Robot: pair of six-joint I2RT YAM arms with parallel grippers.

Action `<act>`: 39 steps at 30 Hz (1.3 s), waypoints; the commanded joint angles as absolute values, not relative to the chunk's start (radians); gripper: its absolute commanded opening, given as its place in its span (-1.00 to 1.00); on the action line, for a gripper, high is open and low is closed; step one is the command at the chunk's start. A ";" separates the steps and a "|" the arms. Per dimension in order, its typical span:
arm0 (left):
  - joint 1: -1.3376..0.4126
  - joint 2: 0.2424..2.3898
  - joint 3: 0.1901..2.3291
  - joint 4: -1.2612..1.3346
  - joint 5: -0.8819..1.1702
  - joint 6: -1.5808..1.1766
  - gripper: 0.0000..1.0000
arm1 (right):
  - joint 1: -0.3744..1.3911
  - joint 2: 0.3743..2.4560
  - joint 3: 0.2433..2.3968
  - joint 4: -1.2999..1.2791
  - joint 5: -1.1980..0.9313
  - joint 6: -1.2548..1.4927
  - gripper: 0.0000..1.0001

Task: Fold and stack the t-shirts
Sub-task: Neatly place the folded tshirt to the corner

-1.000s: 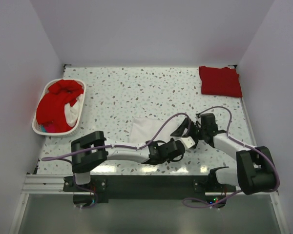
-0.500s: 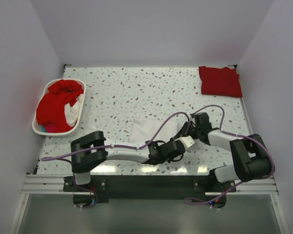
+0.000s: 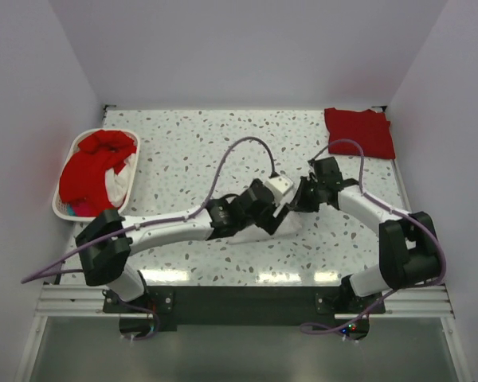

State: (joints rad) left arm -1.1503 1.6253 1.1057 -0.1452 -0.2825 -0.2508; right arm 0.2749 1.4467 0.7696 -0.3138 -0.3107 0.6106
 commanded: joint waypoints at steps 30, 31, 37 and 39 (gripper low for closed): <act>-0.449 1.316 0.904 -0.287 -0.350 -0.239 1.00 | 0.046 2.232 2.068 -0.580 0.377 0.127 -1.00; -0.449 1.325 0.905 -0.287 -0.350 -0.238 1.00 | 0.025 2.233 2.077 -0.565 0.377 0.132 -1.00; -0.449 1.348 0.907 -0.287 -0.334 -0.239 1.00 | -0.073 2.247 2.161 -0.545 0.347 0.143 -1.00; -0.449 1.351 0.908 -0.287 -0.331 -0.239 1.00 | -0.104 2.234 2.161 -0.522 0.331 0.140 -1.00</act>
